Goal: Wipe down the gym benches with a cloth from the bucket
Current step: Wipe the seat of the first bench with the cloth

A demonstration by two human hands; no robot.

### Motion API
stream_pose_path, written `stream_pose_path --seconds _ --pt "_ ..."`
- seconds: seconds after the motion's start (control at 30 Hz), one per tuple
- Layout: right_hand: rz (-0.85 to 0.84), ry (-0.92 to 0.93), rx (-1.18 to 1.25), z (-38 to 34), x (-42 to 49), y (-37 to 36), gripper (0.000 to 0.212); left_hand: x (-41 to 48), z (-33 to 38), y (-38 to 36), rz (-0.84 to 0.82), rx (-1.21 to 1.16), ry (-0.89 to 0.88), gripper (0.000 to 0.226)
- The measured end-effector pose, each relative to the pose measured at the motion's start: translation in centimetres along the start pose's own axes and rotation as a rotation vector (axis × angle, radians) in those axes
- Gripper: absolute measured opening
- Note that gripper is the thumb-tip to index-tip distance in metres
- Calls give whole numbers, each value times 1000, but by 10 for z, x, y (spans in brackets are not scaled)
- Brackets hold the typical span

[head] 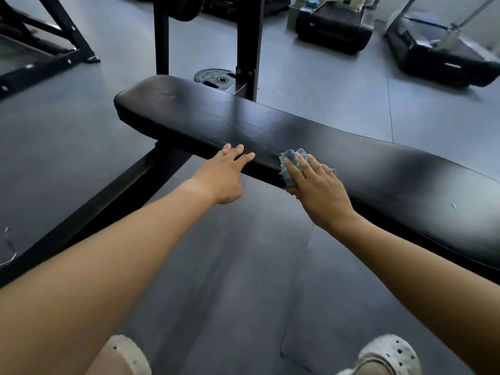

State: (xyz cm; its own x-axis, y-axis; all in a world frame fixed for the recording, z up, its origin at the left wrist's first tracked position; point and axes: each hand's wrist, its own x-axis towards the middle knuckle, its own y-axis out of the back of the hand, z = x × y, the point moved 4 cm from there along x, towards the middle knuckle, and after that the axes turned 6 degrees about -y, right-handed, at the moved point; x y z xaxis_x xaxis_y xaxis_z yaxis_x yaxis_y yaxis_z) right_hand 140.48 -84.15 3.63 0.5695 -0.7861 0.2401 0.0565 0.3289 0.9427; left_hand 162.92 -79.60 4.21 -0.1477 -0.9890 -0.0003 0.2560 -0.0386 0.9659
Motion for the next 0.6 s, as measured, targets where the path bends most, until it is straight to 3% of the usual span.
stream_pose_path --seconds 0.3,0.6 --pt "-83 60 118 -45 63 -1 74 2 1 -3 0 -57 37 79" --pt "-50 146 204 2 20 -4 64 2 3 2 -21 -112 72 80"
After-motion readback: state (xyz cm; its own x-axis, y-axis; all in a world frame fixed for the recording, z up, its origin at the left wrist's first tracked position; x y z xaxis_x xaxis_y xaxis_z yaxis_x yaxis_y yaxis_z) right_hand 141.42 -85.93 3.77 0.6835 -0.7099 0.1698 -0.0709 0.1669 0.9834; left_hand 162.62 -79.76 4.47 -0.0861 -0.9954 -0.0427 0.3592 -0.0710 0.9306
